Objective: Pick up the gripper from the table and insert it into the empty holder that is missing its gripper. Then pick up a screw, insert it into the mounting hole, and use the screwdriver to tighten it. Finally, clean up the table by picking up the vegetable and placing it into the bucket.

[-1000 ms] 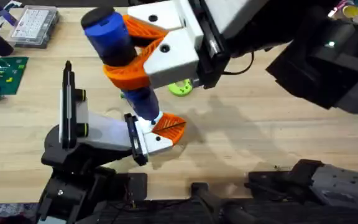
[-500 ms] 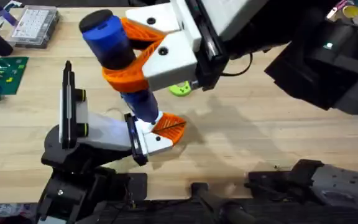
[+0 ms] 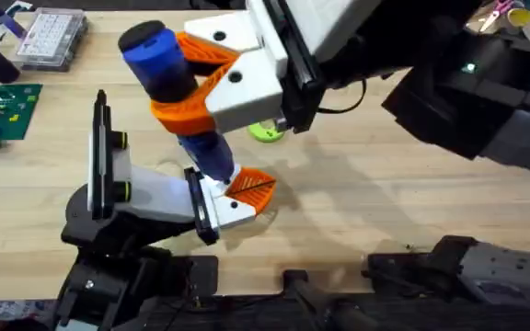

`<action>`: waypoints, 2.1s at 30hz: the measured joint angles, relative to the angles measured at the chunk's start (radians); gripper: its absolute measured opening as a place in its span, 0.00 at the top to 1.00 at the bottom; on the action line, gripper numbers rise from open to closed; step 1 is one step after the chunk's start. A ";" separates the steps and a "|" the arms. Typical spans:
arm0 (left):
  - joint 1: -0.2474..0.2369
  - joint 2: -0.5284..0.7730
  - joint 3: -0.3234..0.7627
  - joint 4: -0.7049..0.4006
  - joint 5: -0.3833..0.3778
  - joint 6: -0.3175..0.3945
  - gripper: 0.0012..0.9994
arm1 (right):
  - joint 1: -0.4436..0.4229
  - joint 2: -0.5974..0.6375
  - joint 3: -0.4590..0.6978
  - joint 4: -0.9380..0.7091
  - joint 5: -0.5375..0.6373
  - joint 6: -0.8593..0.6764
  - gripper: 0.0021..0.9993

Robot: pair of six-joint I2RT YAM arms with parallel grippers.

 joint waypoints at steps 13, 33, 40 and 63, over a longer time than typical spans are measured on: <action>0.000 0.000 0.000 0.000 0.000 0.000 0.99 | 0.000 0.002 -0.002 0.079 -0.001 0.055 0.98; 0.000 0.000 0.000 0.000 0.000 0.000 0.99 | -0.013 0.002 -0.002 0.074 -0.004 0.093 0.98; 0.000 0.000 0.000 0.000 0.000 0.000 0.99 | -0.013 0.002 -0.002 0.034 -0.003 0.088 0.98; 0.000 0.000 0.000 0.000 0.001 -0.001 0.99 | -0.014 0.002 -0.002 -0.004 0.000 0.046 0.98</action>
